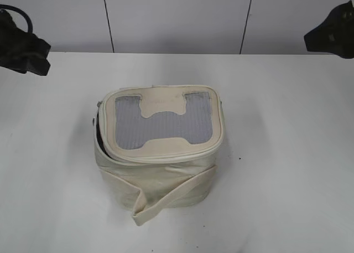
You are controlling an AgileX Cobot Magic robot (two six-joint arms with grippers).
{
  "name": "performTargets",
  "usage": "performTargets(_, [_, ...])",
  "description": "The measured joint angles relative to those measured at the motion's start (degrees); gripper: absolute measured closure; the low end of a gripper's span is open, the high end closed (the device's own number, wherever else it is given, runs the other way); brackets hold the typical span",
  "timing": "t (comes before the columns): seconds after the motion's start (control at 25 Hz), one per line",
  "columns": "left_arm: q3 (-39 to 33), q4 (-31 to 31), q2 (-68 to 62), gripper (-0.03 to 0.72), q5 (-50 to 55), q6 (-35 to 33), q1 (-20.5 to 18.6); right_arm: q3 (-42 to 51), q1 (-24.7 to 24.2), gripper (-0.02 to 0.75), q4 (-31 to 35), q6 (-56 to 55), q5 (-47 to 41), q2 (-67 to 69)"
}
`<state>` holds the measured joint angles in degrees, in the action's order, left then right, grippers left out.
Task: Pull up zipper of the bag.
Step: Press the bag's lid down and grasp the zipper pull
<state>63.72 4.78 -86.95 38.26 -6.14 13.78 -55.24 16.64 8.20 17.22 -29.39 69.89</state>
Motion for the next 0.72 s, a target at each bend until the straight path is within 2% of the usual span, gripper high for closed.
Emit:
performTargets(0.08, [0.0,-4.1,0.0,0.358,-0.2,4.8,0.0,0.0,0.0,0.170,0.1,0.0,0.0,0.0])
performTargets(0.2, [0.0,-6.7,0.0,0.358,-1.5,7.3,0.0,0.0,0.0,0.170,0.1,0.0,0.0,0.0])
performTargets(0.44, [-0.8,-5.3,0.3,0.358,-5.1,7.9,0.0,0.0,0.0,0.170,0.1,0.0,-0.1,0.0])
performTargets(0.72, [-11.8,-3.6,4.8,0.358,-16.2,7.9,0.1,0.0,0.0,0.170,0.1,0.0,-0.1,0.0])
